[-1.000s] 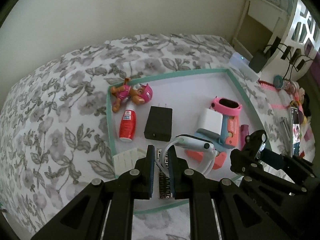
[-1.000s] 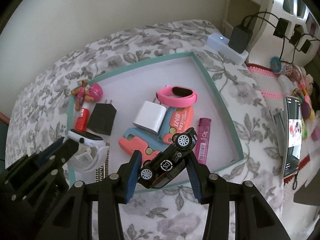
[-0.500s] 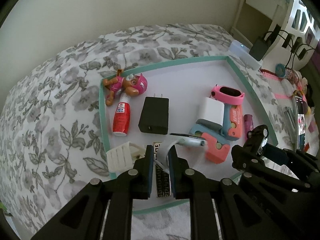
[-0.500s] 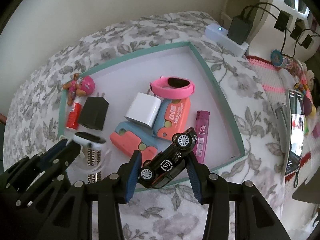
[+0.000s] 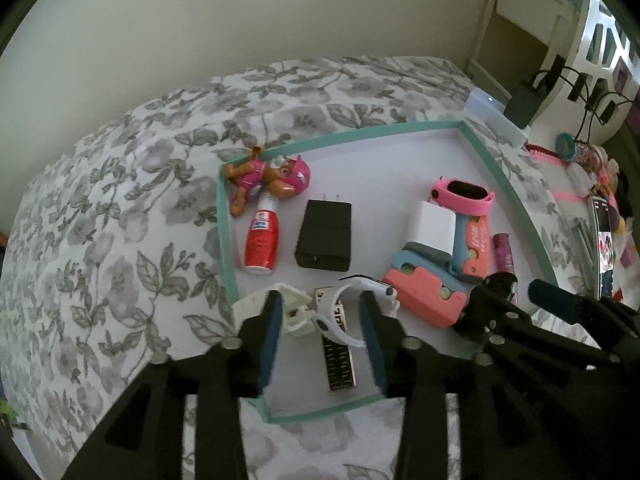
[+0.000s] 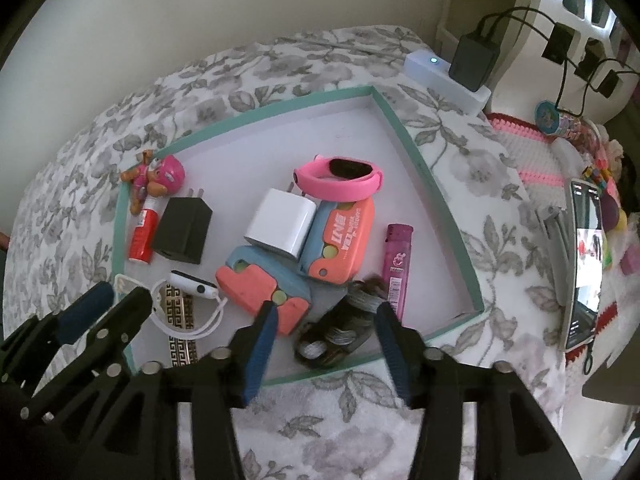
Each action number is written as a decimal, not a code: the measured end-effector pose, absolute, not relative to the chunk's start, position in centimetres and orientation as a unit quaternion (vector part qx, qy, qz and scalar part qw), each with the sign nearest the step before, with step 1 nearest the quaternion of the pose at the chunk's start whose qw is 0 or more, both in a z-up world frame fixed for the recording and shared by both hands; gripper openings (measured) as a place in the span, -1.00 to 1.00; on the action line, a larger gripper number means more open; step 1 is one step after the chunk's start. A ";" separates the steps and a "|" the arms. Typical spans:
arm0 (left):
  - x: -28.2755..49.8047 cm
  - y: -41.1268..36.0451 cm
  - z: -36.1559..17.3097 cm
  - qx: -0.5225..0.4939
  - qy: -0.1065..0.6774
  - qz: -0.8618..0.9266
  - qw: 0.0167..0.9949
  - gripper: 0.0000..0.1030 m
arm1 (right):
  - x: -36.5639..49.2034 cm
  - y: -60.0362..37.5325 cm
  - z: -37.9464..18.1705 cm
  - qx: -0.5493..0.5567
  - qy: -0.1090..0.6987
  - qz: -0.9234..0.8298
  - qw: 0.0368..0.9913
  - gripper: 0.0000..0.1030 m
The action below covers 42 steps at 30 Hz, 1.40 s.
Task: Organize rigid objects
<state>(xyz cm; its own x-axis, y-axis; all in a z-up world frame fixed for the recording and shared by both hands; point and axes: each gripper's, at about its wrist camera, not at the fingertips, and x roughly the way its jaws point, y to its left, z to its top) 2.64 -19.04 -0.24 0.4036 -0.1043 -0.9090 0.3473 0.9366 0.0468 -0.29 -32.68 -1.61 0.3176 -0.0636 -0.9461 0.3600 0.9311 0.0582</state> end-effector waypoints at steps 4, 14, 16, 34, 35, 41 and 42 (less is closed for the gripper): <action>2.7 -18.3 0.0 0.115 0.526 -0.121 0.834 -0.07 | -0.3 -32.8 -1.3 0.133 0.563 -0.134 0.805 0.19; 3.7 -14.2 0.0 0.080 0.521 -0.056 0.848 0.44 | -0.1 -31.9 -1.5 0.129 0.556 -0.123 0.812 0.55; 4.1 -12.8 -0.2 0.072 0.519 -0.033 0.851 0.63 | -0.1 -31.6 -1.5 0.126 0.553 -0.119 0.815 0.63; 4.1 -9.4 -0.2 0.037 0.511 -0.013 0.859 0.94 | 0.2 -28.1 -0.7 0.068 0.524 -0.098 0.843 1.00; 4.0 -9.3 -0.2 0.037 0.512 -0.013 0.858 0.94 | 0.2 -28.0 -0.7 0.066 0.523 -0.097 0.844 1.00; 3.4 -8.6 0.5 0.033 0.504 0.006 0.863 0.94 | -0.1 -27.5 -0.4 0.070 0.520 -0.091 0.846 1.00; 3.2 -8.4 0.6 0.034 0.501 0.009 0.865 0.94 | -0.1 -27.4 -0.4 0.068 0.520 -0.092 0.847 1.00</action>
<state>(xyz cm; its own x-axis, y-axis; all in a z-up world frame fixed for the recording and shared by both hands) 3.24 -8.40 0.65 0.4972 0.0492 -0.8662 0.0190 0.9975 0.0676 -0.12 -27.37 -0.35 0.4430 -0.0857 -0.8924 0.2266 0.9738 0.0190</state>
